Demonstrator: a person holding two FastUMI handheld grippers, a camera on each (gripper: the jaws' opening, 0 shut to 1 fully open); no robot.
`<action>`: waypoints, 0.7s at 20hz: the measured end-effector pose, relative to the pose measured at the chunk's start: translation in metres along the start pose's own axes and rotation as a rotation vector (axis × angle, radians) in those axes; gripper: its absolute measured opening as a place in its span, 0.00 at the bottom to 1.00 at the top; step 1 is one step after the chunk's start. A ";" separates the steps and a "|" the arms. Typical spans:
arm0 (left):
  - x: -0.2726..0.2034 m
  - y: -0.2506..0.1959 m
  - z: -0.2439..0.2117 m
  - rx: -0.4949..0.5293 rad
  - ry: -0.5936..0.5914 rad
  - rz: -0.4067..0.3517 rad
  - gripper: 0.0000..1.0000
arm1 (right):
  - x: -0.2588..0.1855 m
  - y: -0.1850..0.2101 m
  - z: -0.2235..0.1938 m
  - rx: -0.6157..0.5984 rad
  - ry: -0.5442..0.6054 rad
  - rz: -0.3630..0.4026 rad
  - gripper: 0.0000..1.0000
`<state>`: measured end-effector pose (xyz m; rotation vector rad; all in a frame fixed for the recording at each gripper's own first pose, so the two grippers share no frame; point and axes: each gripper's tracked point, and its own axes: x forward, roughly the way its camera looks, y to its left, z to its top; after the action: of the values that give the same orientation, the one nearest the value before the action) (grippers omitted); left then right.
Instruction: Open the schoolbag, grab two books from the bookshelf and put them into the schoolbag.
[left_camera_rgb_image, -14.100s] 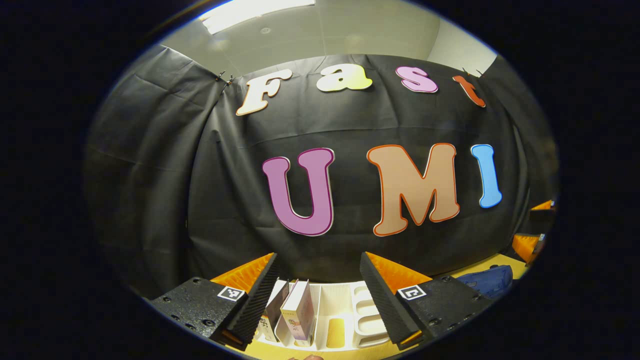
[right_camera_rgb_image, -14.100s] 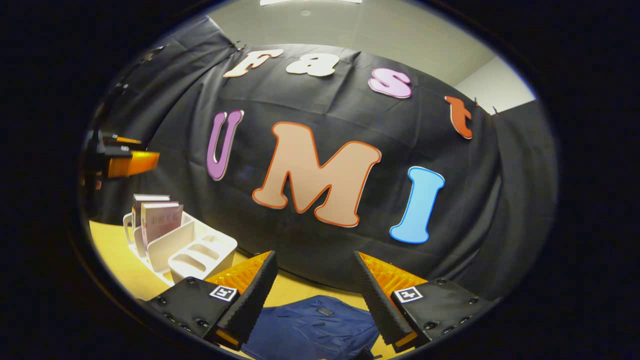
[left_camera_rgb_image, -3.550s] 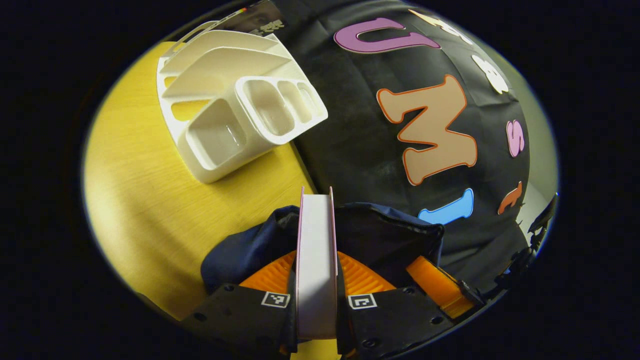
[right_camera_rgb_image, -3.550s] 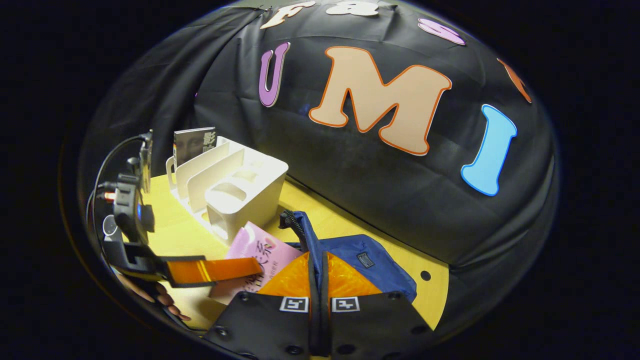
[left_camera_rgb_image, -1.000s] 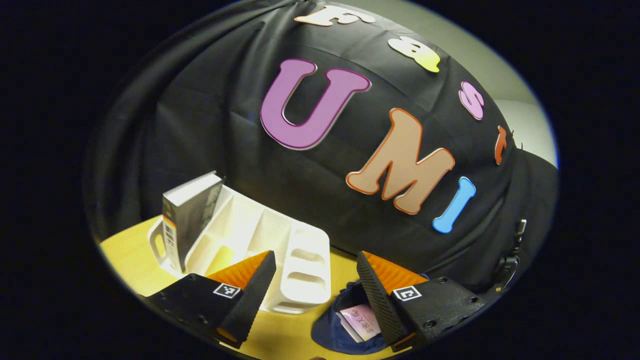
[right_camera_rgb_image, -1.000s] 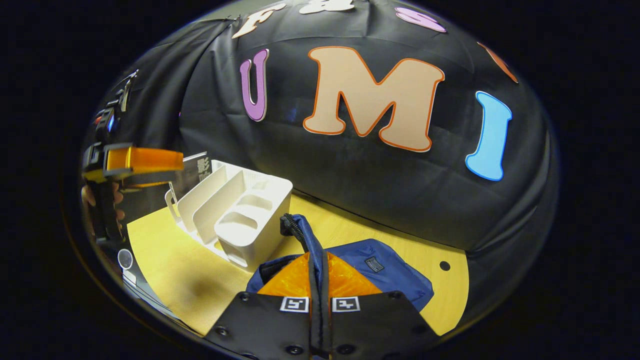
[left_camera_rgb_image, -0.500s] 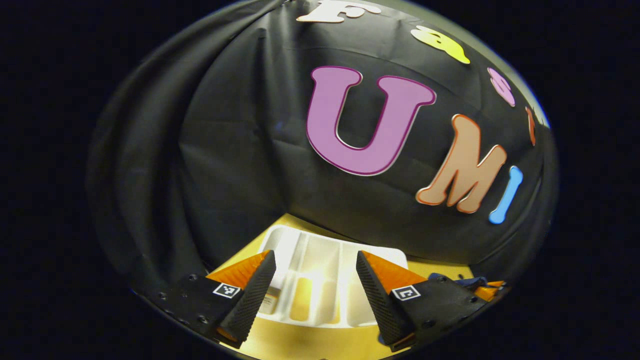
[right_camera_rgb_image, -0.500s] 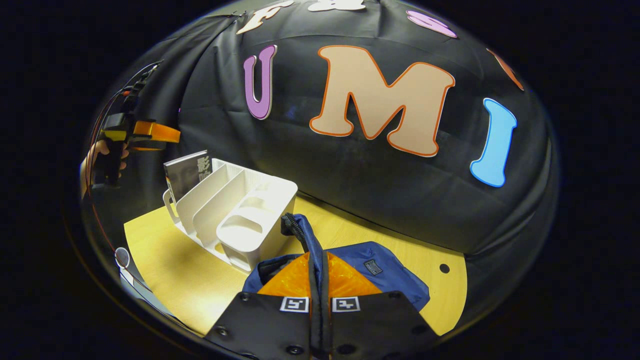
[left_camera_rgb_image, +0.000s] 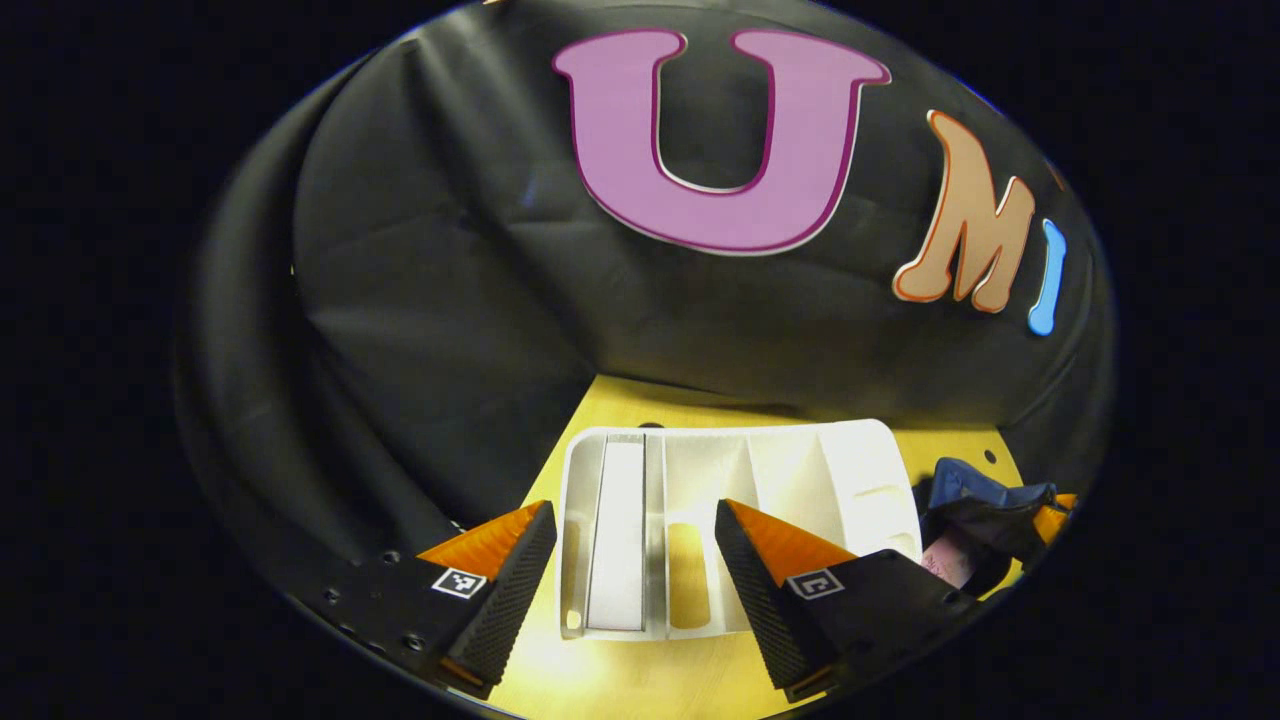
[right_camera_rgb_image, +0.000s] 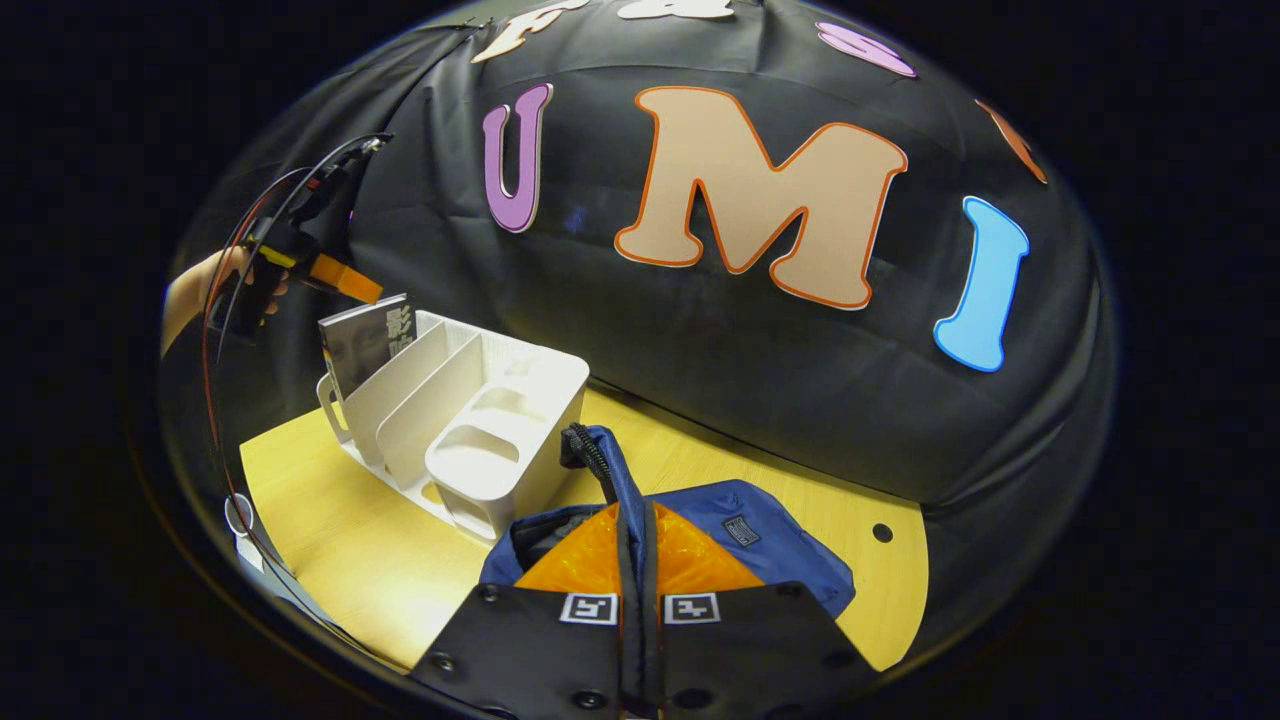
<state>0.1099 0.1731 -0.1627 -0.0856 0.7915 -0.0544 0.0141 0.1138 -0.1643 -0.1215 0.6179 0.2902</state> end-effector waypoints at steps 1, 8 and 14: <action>0.007 0.000 -0.004 0.017 0.025 0.004 0.92 | 0.000 0.001 -0.001 0.001 0.002 -0.002 0.03; 0.045 0.003 -0.023 0.099 0.190 -0.010 0.86 | 0.002 0.009 -0.006 -0.010 0.022 -0.003 0.03; 0.060 0.009 -0.048 0.074 0.297 -0.001 0.61 | 0.001 0.011 -0.008 -0.011 0.026 -0.005 0.03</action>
<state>0.1182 0.1740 -0.2394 -0.0067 1.0855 -0.0985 0.0078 0.1227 -0.1715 -0.1374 0.6416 0.2871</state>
